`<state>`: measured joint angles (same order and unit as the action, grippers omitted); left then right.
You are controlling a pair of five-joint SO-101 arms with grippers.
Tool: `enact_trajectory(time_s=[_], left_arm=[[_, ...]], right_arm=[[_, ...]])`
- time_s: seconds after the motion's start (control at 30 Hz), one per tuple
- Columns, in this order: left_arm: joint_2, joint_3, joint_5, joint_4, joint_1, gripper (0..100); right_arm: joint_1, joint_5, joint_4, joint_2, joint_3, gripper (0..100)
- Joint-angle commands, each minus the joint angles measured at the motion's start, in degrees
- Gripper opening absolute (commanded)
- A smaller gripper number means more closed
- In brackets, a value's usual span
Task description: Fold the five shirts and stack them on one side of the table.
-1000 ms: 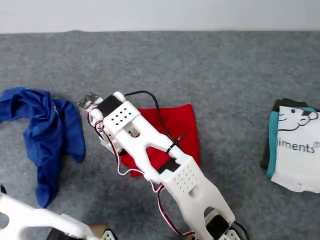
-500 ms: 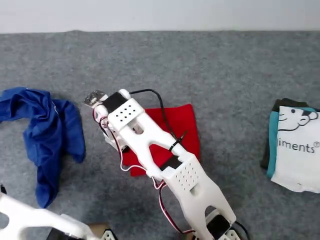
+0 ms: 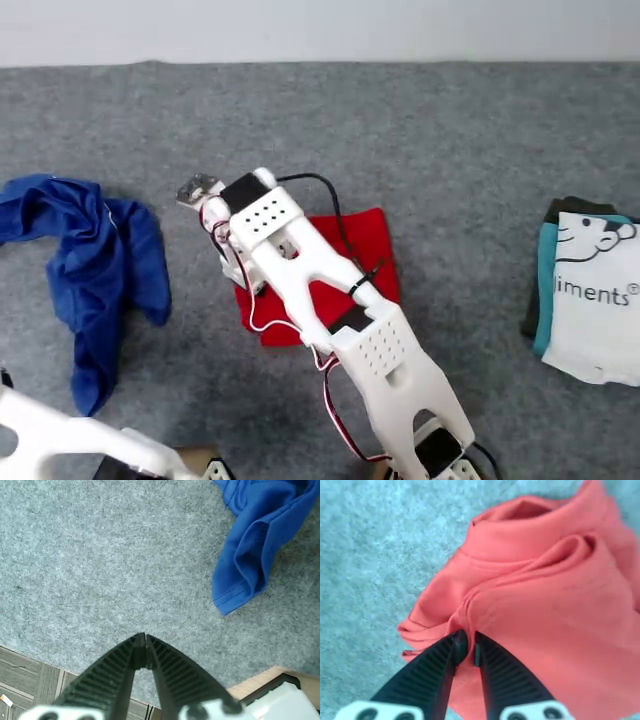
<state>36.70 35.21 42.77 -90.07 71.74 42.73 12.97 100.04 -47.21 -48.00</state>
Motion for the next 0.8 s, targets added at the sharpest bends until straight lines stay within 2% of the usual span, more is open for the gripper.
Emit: enact_trajectory(time_s=[0.0, 0.3, 0.4, 0.5, 0.77], left_arm=[[1.41, -0.31, -0.09, 0.79, -0.53, 0], [1.41, -0.22, -0.09, 0.70, -0.53, 0], [1.41, -0.22, -0.09, 0.70, -0.53, 0], [1.41, -0.22, -0.09, 0.70, -0.53, 0], [1.41, -0.22, -0.09, 0.70, -0.53, 0]], right_arm=[[-0.92, 1.32, 0.13, 6.55, -0.44, 1.1], [0.92, 0.88, 2.42, 3.21, -0.44, 2.4], [1.71, 0.09, 2.59, 2.15, -0.35, 10.3], [2.68, -3.78, 2.51, 2.07, -0.35, 16.0], [6.37, -4.84, 2.15, 1.36, -0.35, 16.3]])
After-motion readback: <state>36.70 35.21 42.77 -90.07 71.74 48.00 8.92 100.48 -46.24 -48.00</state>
